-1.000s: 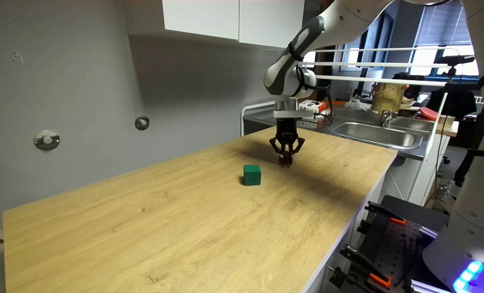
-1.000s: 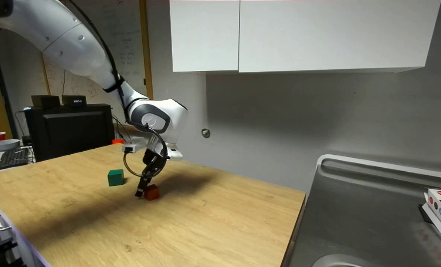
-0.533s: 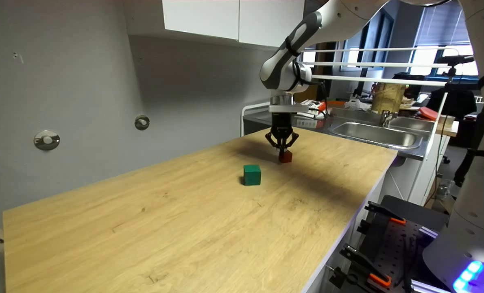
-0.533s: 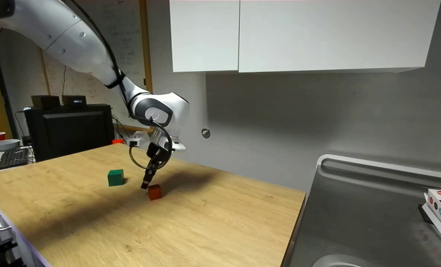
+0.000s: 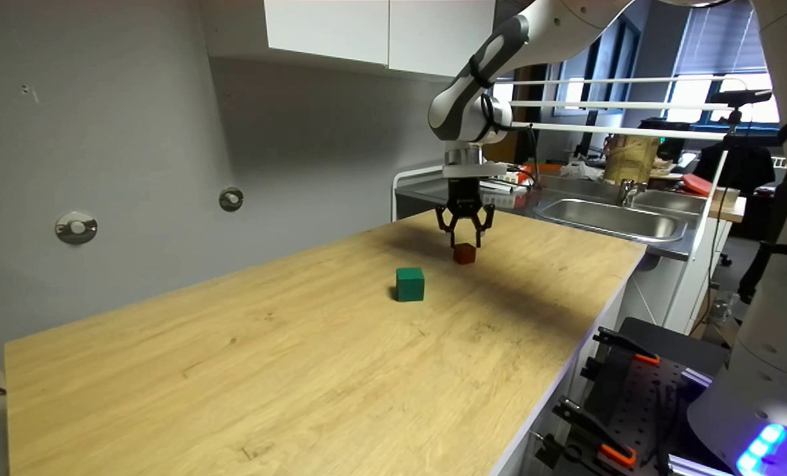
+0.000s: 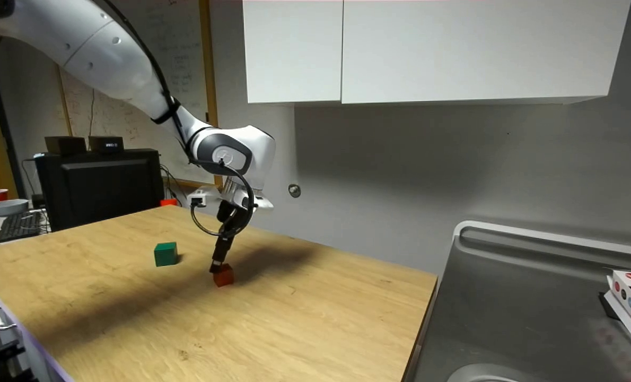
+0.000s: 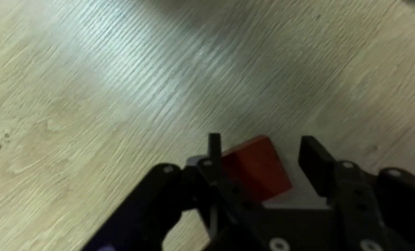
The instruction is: Place the orange block on top of the green block
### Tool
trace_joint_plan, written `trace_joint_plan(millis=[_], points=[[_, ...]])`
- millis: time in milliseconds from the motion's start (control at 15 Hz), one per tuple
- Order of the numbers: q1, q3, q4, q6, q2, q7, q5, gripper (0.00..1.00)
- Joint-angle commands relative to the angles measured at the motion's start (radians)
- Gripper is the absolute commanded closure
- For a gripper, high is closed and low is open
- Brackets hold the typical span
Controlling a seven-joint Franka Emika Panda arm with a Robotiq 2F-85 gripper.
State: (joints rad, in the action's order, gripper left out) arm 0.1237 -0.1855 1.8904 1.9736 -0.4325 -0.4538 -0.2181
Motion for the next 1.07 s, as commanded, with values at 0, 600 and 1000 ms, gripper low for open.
trace_joint_plan(millis=[0, 600, 1000], points=[[-0.016, -0.030, 0.017, 0.047, 0.015, -0.065, 0.064, 0.07], [-0.027, -0.025, -0.005, 0.063, -0.019, -0.102, 0.088, 0.00], [-0.037, -0.025, -0.010, 0.057, -0.049, -0.096, 0.089, 0.30]])
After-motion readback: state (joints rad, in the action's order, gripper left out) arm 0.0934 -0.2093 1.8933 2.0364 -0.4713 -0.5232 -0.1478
